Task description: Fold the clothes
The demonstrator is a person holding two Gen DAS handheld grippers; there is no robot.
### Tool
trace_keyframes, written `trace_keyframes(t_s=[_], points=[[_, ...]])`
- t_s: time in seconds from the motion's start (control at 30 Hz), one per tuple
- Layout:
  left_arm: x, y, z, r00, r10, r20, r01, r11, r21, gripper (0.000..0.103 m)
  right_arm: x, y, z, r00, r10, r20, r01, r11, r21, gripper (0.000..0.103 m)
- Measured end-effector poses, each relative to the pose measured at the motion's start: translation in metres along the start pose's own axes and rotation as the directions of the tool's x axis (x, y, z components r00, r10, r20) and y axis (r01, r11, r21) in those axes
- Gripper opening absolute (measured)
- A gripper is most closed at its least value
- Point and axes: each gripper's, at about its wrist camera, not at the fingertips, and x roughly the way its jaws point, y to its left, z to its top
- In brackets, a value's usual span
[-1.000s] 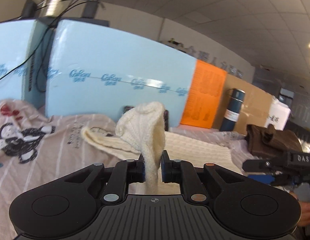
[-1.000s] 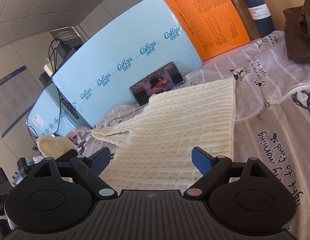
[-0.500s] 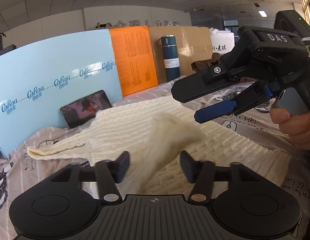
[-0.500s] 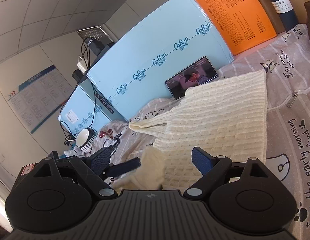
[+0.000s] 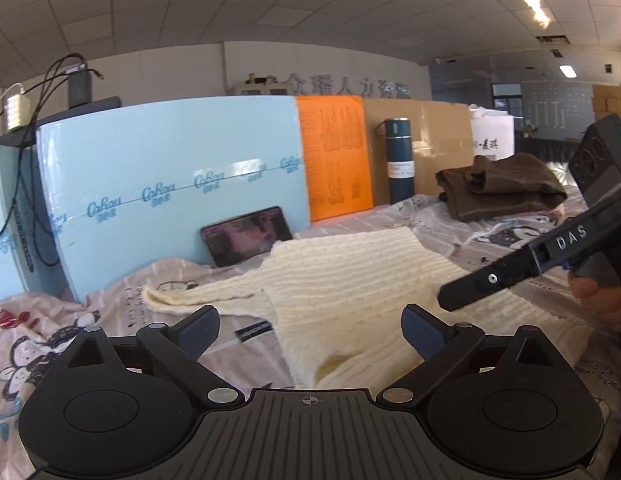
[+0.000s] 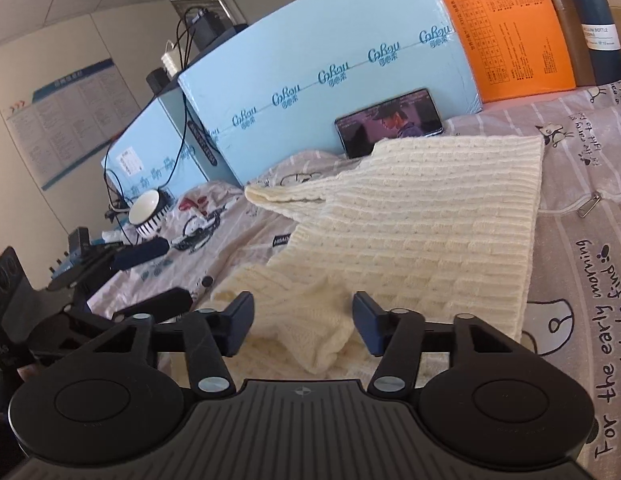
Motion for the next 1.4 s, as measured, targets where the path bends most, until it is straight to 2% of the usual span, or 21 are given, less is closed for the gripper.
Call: trace_keyframes(t_s=[0.03,0.07,0.17,0.23,0.27,0.33,0.4,0.5,0.57,0.6,0.67,0.7,0.77,0.8,0.83,0.9,1.07,1.2,1.27,1.33,1.4], points=[[0.003,0.002,-0.001,1.000,0.020,-0.017,-0.021,1.000,-0.008,0.099,0.004,0.000,-0.003,1.000,-0.019,-0.014,0.019,1.000,-0.013,0.028],[0.005,0.003,-0.002,0.999,0.033,-0.032,-0.034,0.999,-0.009,0.099,0.008,0.000,-0.005,0.999,-0.038,-0.027,0.038,0.999,-0.026,0.023],[0.017,0.003,-0.007,0.994,0.044,-0.098,-0.042,0.999,0.014,0.099,0.008,-0.003,-0.008,0.997,-0.075,-0.028,0.074,0.997,-0.037,0.022],[0.026,0.001,-0.010,0.988,0.043,-0.147,-0.038,0.999,0.034,0.099,0.009,-0.002,-0.009,0.995,-0.096,-0.022,0.094,0.993,-0.067,0.035],[0.030,0.001,-0.011,0.984,0.042,-0.172,-0.035,0.998,0.044,0.099,0.009,-0.002,-0.009,0.994,-0.106,-0.019,0.104,0.991,-0.082,0.037],[0.033,0.004,-0.012,0.983,0.019,-0.182,-0.012,0.999,0.040,0.099,0.010,0.000,-0.009,0.992,-0.126,-0.012,0.124,0.986,-0.112,0.049],[0.034,0.010,-0.011,0.983,-0.007,-0.181,0.010,1.000,0.017,0.099,0.011,0.001,-0.009,0.989,-0.145,-0.005,0.143,0.980,-0.141,0.052],[0.034,0.034,0.000,0.991,-0.035,-0.132,0.020,0.994,-0.112,0.099,0.010,0.000,-0.004,0.987,-0.158,0.011,0.157,0.976,-0.148,0.059],[0.034,0.057,0.011,0.996,-0.039,-0.085,0.017,0.968,-0.249,0.099,0.005,-0.006,0.009,0.989,-0.144,0.035,0.147,0.984,-0.105,0.067],[0.039,0.070,0.015,0.996,-0.038,-0.076,0.010,0.942,-0.336,0.099,0.002,-0.009,0.017,0.989,-0.134,0.057,0.138,0.987,-0.079,0.068],[0.051,0.097,0.023,0.997,-0.033,-0.063,-0.003,0.863,-0.504,0.099,-0.002,-0.014,0.037,0.988,-0.116,0.100,0.118,0.993,-0.022,0.071],[0.061,0.112,0.023,0.996,-0.031,-0.083,-0.025,0.802,-0.597,0.099,-0.002,-0.014,0.048,0.986,-0.114,0.126,0.114,0.993,0.003,0.074],[0.082,0.141,0.019,0.990,-0.036,-0.134,-0.078,0.651,-0.755,0.099,-0.001,-0.016,0.068,0.979,-0.118,0.166,0.112,0.993,0.043,0.075],[0.092,0.155,0.014,0.986,-0.048,-0.159,-0.106,0.552,-0.827,0.099,0.001,-0.017,0.077,0.977,-0.118,0.177,0.111,0.993,0.050,0.075],[0.102,0.165,0.009,0.986,-0.064,-0.157,-0.108,0.474,-0.874,0.099,0.005,-0.019,0.083,0.977,-0.118,0.179,0.110,0.993,0.053,0.076],[0.118,0.176,0.004,0.988,-0.074,-0.135,-0.093,0.413,-0.906,0.099,0.014,-0.023,0.096,0.976,-0.116,0.183,0.107,0.992,0.059,0.077],[0.159,0.180,0.003,0.978,-0.015,-0.208,-0.183,0.413,-0.892,0.099,0.044,-0.048,0.116,0.977,-0.124,0.171,0.104,0.987,0.119,0.077],[0.173,0.165,0.007,0.978,0.072,-0.194,-0.205,0.460,-0.864,0.096,0.066,-0.074,0.114,0.977,-0.136,0.163,0.106,0.978,0.181,0.077],[0.178,0.158,0.011,0.971,0.129,-0.201,-0.239,0.502,-0.831,0.079,0.072,-0.085,0.108,0.984,-0.106,0.141,0.075,0.975,0.211,0.077],[0.182,0.150,0.016,0.967,0.162,-0.195,-0.253,0.571,-0.781,0.030,0.074,-0.094,0.105,0.988,-0.091,0.122,0.060,0.970,0.237,0.077],[0.183,0.142,0.020,0.973,0.167,-0.162,-0.231,0.630,-0.742,0.018,0.074,-0.096,0.103,0.987,-0.102,0.126,0.072,0.972,0.225,0.077]])
